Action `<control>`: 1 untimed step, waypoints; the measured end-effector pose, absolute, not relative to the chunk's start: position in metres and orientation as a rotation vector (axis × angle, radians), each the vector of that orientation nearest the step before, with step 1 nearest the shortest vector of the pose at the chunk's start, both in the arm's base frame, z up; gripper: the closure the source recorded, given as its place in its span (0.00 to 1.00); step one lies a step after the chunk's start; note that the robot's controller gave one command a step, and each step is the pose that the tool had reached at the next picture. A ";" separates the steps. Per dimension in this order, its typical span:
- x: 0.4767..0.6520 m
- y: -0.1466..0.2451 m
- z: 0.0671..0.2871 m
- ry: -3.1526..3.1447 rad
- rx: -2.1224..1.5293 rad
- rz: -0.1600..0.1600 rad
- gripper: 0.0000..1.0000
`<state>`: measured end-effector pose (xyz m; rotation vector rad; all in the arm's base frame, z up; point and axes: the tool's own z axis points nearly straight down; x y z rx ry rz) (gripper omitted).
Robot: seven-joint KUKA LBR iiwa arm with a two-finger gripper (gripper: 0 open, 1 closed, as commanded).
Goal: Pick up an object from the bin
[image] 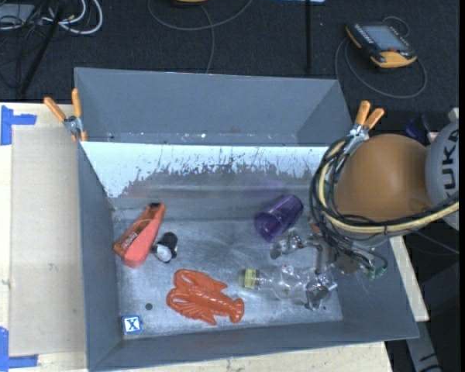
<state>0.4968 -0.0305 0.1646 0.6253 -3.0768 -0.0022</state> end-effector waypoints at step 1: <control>0.545 0.013 0.073 -3.070 0.677 0.000 1.00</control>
Offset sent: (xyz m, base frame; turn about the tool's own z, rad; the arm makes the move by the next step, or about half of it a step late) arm 0.0000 0.0000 0.0000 0.0000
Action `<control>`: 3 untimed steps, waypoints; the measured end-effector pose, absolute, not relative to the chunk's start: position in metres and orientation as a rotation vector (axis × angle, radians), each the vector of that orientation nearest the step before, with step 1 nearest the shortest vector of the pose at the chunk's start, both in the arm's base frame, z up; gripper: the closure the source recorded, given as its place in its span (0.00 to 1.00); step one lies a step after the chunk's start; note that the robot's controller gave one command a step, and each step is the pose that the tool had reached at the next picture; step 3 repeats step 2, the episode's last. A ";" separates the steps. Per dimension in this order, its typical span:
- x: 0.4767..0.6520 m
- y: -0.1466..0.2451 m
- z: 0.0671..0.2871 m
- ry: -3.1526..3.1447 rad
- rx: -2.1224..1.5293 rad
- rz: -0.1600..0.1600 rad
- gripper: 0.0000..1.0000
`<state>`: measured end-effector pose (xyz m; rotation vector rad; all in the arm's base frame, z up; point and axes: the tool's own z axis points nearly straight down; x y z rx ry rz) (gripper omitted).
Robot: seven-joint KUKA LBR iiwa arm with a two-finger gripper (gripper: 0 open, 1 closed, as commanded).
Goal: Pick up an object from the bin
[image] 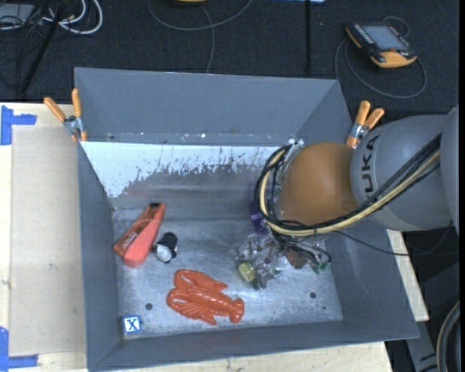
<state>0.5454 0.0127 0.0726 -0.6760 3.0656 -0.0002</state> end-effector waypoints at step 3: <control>0.552 0.003 0.229 3.076 -0.626 0.001 1.00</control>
Offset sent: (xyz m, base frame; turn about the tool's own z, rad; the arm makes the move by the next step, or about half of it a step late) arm 0.0058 -0.0102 0.1558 0.0284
